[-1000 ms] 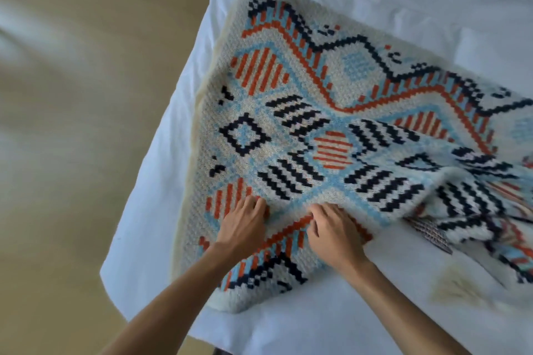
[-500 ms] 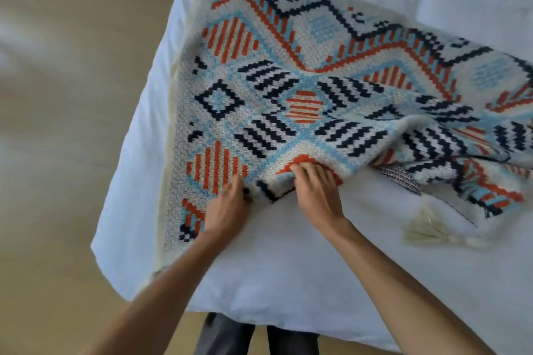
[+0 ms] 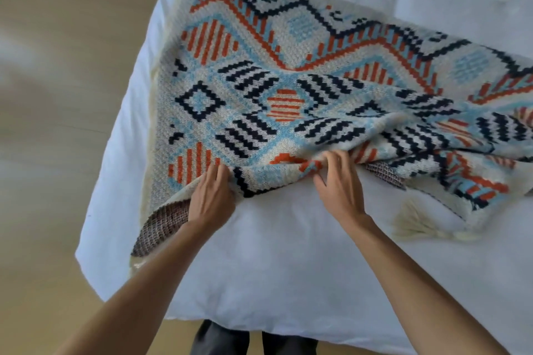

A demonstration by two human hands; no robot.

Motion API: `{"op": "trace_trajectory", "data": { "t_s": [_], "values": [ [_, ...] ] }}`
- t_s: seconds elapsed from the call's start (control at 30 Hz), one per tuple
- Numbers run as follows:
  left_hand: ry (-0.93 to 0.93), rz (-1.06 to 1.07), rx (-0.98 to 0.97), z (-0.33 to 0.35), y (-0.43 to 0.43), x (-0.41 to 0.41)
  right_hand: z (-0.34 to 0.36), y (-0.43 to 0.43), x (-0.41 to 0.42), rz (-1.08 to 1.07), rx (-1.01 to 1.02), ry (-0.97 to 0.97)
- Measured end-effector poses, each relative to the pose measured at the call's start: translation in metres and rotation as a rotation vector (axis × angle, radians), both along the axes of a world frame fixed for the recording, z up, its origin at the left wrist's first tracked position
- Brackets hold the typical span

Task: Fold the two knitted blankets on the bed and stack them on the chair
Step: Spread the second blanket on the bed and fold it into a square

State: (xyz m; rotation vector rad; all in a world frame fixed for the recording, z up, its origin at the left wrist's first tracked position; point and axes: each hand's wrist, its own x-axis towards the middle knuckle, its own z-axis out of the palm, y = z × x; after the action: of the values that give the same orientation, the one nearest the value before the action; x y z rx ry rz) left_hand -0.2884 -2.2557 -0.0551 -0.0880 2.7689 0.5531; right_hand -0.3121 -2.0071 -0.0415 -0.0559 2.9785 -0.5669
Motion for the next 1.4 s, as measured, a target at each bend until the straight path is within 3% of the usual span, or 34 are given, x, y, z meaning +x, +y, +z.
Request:
{"op": "trace_trajectory", "data": {
  "t_s": [0.1, 0.2, 0.33, 0.47, 0.57, 0.67, 0.8, 0.9, 1.2, 1.4],
  "values": [
    [-0.042, -0.191, -0.077, -0.003, -0.002, 0.015, -0.001, -0.02, -0.015, 0.051, -0.201, 0.085],
    [0.037, -0.181, -0.145, -0.002, -0.002, 0.012, -0.005, -0.037, -0.011, 0.176, -0.097, 0.193],
    [0.147, -0.202, -0.069, 0.006, 0.0, -0.003, -0.016, -0.049, 0.005, 0.297, 0.123, -0.114],
    [0.198, -0.376, 0.092, 0.023, -0.001, 0.012, -0.008, -0.056, 0.007, 0.216, 0.102, -0.037],
    [0.043, -0.468, 0.208, 0.025, -0.003, 0.042, 0.006, -0.042, 0.02, 0.316, 0.068, -0.244],
    [-0.268, -0.523, 0.126, 0.015, -0.003, 0.061, 0.019, -0.018, 0.047, 0.426, 0.152, -0.474],
    [-0.39, -0.48, -0.043, 0.017, 0.02, 0.059, 0.03, 0.017, 0.067, 0.273, 0.12, -0.299],
    [-0.434, -0.485, -0.024, 0.027, 0.057, 0.058, 0.034, 0.056, 0.069, 0.115, 0.255, -0.262],
    [-0.159, -0.493, -0.038, 0.019, 0.193, 0.049, 0.007, 0.188, 0.057, -0.2, 0.536, -0.309],
    [0.044, -0.445, -0.098, 0.01, 0.282, 0.037, -0.012, 0.24, 0.069, 0.007, 0.633, -0.24]
  ]
}}
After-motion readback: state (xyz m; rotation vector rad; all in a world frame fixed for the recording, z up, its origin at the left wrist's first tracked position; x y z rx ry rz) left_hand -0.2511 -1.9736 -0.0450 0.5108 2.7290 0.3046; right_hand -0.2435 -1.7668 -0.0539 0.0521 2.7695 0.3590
